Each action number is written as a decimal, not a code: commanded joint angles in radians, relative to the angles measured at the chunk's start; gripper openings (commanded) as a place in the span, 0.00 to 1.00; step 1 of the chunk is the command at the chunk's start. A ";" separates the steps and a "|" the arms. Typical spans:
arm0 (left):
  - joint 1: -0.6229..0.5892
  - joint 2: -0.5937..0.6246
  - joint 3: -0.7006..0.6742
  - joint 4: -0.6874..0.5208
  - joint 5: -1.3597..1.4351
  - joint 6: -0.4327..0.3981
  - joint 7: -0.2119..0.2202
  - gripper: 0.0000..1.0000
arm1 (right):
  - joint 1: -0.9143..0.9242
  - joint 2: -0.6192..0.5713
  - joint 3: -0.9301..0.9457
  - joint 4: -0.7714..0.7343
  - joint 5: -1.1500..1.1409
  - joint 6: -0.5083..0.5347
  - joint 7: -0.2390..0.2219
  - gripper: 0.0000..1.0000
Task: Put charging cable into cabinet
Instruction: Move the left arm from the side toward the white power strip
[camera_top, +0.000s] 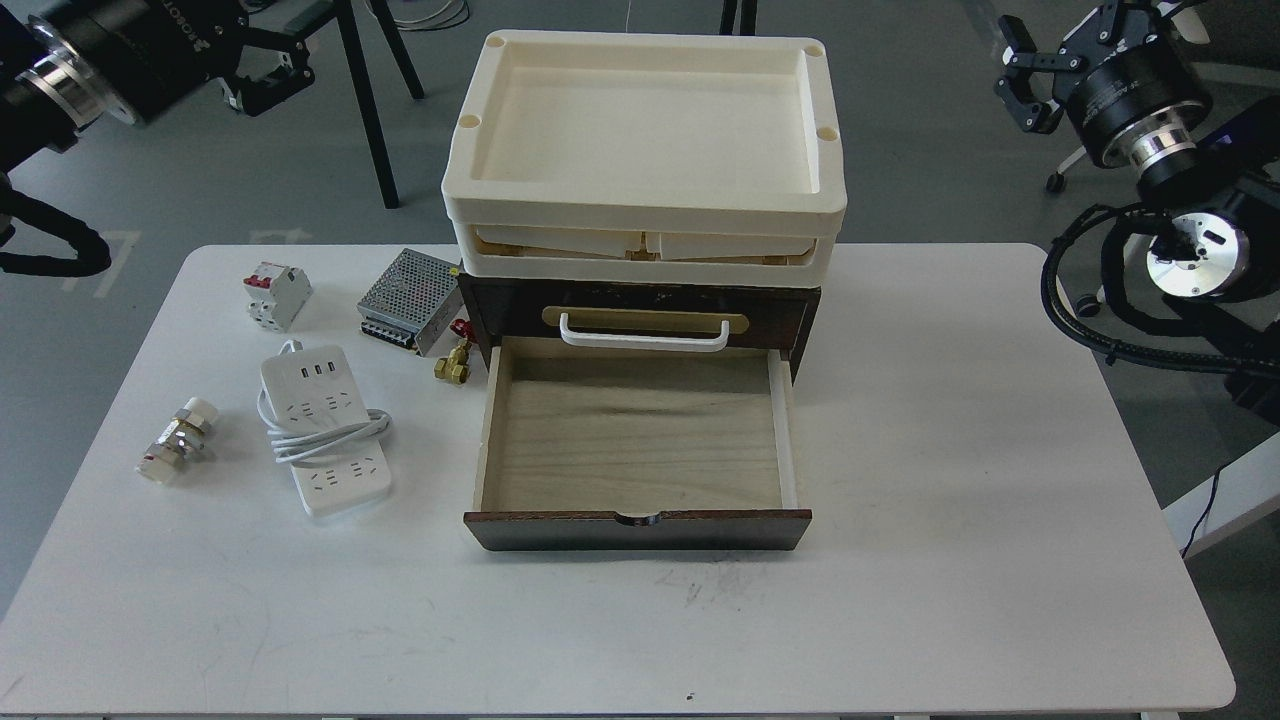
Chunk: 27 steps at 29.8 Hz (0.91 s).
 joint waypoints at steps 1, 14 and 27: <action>0.001 -0.032 -0.026 0.044 -0.001 0.000 -0.082 1.00 | 0.002 0.020 0.001 -0.002 0.001 -0.003 0.000 1.00; 0.058 -0.246 -0.107 0.334 -0.099 0.000 -0.110 1.00 | -0.001 -0.023 0.053 -0.002 0.001 0.009 0.000 1.00; 0.129 0.070 -0.323 -0.406 0.220 0.000 -0.231 1.00 | -0.237 -0.215 0.208 0.036 0.013 0.218 0.000 1.00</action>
